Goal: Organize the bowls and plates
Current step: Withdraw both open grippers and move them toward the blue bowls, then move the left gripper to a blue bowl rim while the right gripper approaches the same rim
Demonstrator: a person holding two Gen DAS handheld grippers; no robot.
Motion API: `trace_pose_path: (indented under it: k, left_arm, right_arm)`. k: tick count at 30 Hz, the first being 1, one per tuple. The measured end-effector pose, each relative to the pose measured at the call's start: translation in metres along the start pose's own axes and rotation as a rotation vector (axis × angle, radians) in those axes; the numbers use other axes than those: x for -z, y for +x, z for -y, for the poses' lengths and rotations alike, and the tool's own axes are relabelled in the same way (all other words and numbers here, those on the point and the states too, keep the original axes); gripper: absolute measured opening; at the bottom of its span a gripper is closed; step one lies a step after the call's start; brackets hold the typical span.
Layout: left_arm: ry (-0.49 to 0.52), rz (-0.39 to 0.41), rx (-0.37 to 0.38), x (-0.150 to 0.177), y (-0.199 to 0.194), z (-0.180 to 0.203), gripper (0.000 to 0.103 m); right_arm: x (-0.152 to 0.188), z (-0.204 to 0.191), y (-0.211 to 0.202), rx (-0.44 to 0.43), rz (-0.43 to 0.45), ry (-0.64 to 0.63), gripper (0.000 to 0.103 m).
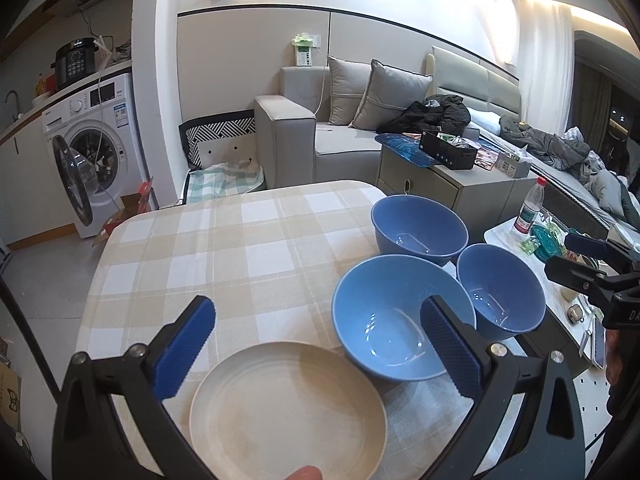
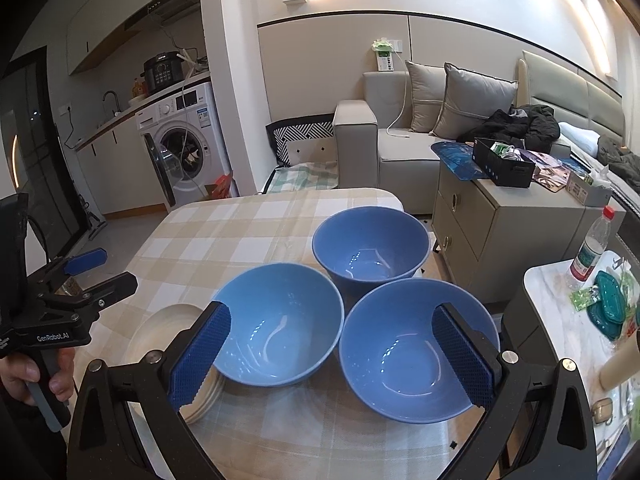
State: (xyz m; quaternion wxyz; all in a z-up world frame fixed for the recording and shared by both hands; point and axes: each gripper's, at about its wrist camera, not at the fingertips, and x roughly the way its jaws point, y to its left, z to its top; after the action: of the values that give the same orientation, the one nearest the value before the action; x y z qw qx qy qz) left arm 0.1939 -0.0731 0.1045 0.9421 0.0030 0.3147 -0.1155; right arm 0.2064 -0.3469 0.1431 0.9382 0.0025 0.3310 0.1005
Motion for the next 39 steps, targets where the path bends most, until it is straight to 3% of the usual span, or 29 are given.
trace_pose_path:
  k: [39]
  left_arm:
    - [0.013, -0.068, 0.034, -0.056, 0.092, 0.037, 0.103]
  right_arm:
    - [-0.055, 0.069, 0.055, 0.049, -0.025, 0.035, 0.102]
